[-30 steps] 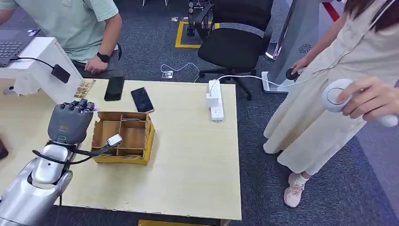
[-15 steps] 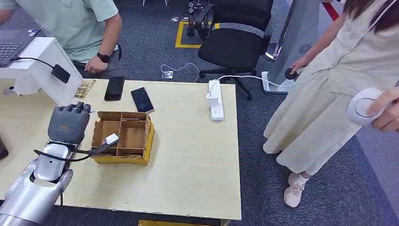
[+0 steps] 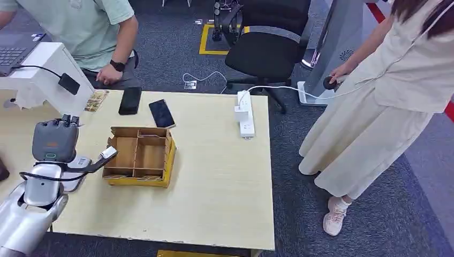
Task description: Pass the card to the sensor for recognition and then transmit it.
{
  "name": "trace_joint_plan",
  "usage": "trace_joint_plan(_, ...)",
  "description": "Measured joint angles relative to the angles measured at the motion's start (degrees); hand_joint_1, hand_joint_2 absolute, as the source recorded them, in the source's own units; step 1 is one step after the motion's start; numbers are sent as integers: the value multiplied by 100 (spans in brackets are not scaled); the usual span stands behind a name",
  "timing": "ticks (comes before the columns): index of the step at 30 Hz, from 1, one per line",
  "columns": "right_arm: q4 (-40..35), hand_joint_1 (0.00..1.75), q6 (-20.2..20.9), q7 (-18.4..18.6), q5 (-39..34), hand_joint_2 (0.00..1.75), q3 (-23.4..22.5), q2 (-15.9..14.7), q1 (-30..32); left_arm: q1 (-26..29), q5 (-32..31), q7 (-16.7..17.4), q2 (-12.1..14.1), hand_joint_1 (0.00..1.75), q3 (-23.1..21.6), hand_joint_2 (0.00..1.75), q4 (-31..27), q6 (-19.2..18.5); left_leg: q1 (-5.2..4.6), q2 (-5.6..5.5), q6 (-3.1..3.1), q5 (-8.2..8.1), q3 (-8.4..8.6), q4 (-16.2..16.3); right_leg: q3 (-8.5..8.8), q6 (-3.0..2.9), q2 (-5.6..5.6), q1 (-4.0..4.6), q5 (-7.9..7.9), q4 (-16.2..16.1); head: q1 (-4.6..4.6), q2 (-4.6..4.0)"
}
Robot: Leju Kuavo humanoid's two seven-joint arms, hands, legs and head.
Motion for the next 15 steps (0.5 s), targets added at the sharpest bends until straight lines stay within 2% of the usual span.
trace_joint_plan(4, -72, 0, 4, -22, 83, 175, -100, 13, 29, 202, 0, 105, 199, 175, 102, 175, -102, 181, 0, 0, 0, 0, 0, 0, 1, 0, 1, 0, 0, 1, 2, 0)
trace_joint_plan(8, -146, 0, 17, -39, 164, 175, -210, 26, 59, 425, 0, 247, 382, 175, 301, 175, -327, 199, 0, 0, 0, 0, -1, 0, 1, 0, 0, 0, 0, 0, 0, -2)
trace_joint_plan(15, -249, 0, 61, -46, 205, 175, -326, 59, 61, 726, 0, 89, 535, 175, 470, 175, -516, 114, 0, -1, -1, 1, 0, 0, 1, 0, -1, 0, 0, 0, 0, 0)
